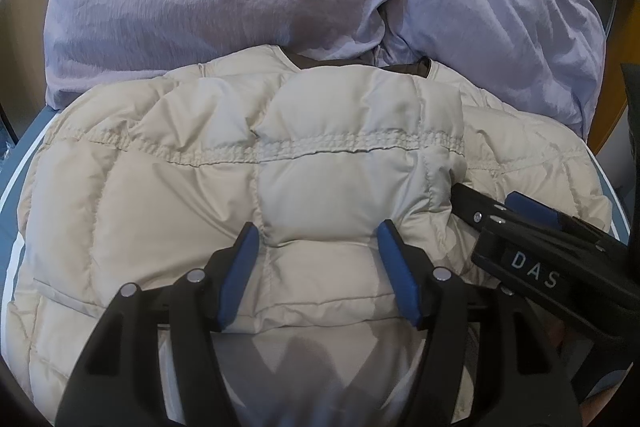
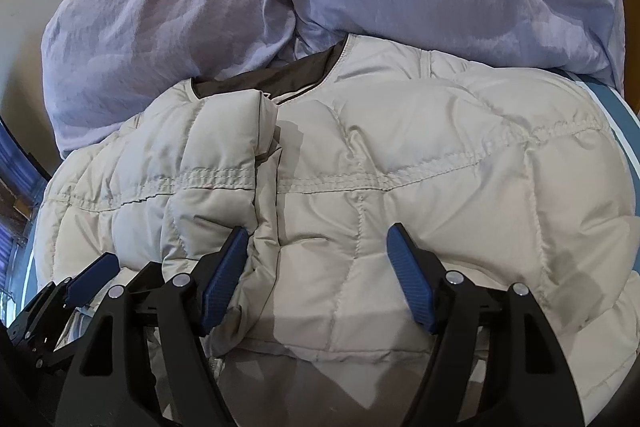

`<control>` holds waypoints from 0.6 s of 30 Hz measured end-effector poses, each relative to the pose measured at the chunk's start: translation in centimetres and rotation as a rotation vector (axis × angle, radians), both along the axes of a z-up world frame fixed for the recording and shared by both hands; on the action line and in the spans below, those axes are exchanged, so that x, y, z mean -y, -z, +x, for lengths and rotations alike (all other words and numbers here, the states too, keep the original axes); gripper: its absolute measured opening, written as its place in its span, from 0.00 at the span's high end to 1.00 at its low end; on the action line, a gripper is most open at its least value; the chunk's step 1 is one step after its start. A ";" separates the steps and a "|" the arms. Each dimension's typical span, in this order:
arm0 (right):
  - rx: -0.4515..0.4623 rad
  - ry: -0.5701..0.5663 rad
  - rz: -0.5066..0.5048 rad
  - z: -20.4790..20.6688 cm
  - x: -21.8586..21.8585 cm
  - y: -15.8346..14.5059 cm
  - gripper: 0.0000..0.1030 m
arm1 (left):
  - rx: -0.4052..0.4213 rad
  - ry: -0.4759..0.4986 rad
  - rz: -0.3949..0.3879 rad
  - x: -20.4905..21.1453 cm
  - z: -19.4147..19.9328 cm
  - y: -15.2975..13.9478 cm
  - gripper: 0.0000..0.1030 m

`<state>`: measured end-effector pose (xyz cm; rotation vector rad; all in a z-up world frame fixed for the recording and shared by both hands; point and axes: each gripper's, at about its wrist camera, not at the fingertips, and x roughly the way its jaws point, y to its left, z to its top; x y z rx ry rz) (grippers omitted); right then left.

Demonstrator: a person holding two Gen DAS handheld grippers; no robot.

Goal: Fold large clothes

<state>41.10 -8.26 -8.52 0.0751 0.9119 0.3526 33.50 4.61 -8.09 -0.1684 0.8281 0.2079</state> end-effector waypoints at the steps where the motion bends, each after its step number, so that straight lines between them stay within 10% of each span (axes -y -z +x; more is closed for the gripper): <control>1: 0.001 0.002 -0.002 0.0 0.0 0.1 0.30 | 0.000 0.000 0.003 0.0 0.0 0.0 0.39; 18: 0.020 0.005 -0.024 0.1 -0.5 0.2 0.28 | -0.004 -0.021 0.064 0.4 -0.1 0.0 0.31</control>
